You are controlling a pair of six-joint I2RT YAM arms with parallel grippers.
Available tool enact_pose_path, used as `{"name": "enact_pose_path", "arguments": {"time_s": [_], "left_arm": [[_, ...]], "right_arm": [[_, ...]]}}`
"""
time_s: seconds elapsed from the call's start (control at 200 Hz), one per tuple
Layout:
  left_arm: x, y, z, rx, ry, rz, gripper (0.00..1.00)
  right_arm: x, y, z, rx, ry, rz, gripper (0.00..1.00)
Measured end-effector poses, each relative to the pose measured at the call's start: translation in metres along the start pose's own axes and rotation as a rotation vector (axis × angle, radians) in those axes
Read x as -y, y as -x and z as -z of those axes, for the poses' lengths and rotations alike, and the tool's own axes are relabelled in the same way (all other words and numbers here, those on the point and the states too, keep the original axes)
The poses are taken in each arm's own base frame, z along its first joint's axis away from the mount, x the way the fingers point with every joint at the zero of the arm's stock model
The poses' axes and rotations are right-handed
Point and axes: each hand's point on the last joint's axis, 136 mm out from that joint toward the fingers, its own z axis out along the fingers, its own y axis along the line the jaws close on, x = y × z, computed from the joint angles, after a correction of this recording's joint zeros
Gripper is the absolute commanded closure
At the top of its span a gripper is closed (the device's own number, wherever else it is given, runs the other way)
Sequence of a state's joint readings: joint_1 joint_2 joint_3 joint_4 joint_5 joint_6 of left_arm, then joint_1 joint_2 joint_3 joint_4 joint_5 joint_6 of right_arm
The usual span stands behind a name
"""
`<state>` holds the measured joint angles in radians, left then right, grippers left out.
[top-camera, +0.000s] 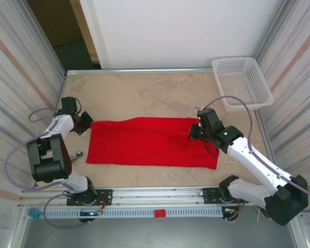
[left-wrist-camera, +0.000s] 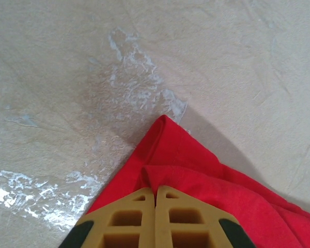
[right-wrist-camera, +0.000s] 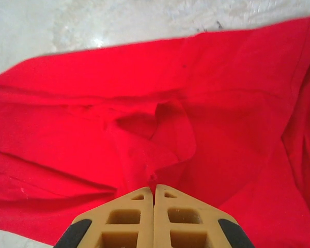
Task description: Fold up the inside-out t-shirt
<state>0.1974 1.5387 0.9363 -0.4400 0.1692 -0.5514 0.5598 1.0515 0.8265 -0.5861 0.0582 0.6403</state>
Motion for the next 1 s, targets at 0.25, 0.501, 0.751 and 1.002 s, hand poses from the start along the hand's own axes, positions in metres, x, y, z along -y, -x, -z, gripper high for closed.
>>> {"name": "enact_pose_path", "arguments": {"time_s": [0.25,0.501,0.751,1.002], "left_arm": [[-0.008,-0.012,-0.007,-0.034,0.014,0.025,1.00],[-0.010,-0.014,-0.011,-0.044,0.024,0.031,1.00],[-0.010,-0.014,-0.011,-0.045,0.024,0.035,1.00],[-0.010,-0.014,-0.011,-0.044,0.024,0.035,1.00]], "right_arm": [[0.017,-0.016,-0.004,-0.027,-0.086,-0.046,0.46],[0.008,-0.003,-0.026,-0.059,-0.117,-0.011,0.46],[-0.002,0.003,-0.090,-0.174,-0.152,0.093,0.52],[0.007,-0.014,-0.121,-0.256,-0.195,0.124,0.57]]}}
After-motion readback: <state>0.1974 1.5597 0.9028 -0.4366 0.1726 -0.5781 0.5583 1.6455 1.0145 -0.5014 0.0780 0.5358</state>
